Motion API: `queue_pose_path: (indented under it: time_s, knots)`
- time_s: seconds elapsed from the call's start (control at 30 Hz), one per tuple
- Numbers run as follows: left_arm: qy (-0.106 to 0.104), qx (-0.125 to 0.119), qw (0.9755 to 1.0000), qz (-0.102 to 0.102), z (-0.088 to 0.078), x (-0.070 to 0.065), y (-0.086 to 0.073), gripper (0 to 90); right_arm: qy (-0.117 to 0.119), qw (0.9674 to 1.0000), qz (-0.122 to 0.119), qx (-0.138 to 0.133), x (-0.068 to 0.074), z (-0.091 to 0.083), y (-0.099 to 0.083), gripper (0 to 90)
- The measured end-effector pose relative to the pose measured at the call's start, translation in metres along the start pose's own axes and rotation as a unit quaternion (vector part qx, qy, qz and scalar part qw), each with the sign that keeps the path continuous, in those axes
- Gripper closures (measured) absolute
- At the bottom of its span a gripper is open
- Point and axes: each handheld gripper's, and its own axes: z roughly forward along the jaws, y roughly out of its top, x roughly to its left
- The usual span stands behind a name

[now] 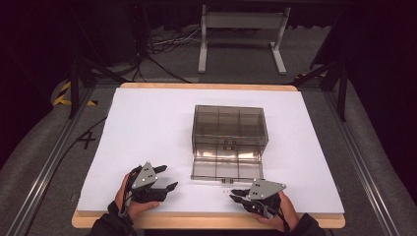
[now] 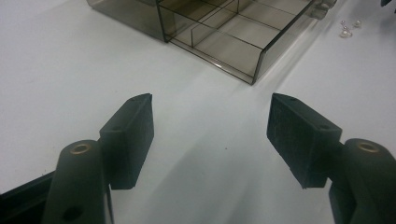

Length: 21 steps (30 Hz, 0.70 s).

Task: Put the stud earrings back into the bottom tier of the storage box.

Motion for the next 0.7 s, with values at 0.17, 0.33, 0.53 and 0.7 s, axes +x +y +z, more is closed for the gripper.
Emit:
queue_pose_path:
  time_s: [0.17, 0.33, 0.53, 0.7]
  knots:
    - [0.002, -0.004, 1.0, -0.001, -0.001, 0.0, -0.001, 31.8, 0.008, 1.0, 0.001, 0.002, 0.0, 0.004, 0.001, 81.3]
    - [0.002, -0.005, 1.0, 0.002, -0.002, -0.001, -0.001, 31.2, 0.005, 0.9998, 0.0, 0.017, -0.001, 0.013, 0.001, 81.5]
    - [0.001, -0.003, 1.0, 0.0, -0.001, 0.0, -0.001, 31.1, -0.006, 0.9997, 0.009, 0.02, -0.004, 0.019, 0.0, 82.7]
    - [0.0, -0.002, 1.0, -0.001, -0.001, 0.0, -0.001, 31.1, -0.007, 0.9996, 0.024, 0.015, -0.008, 0.018, -0.002, 82.2]
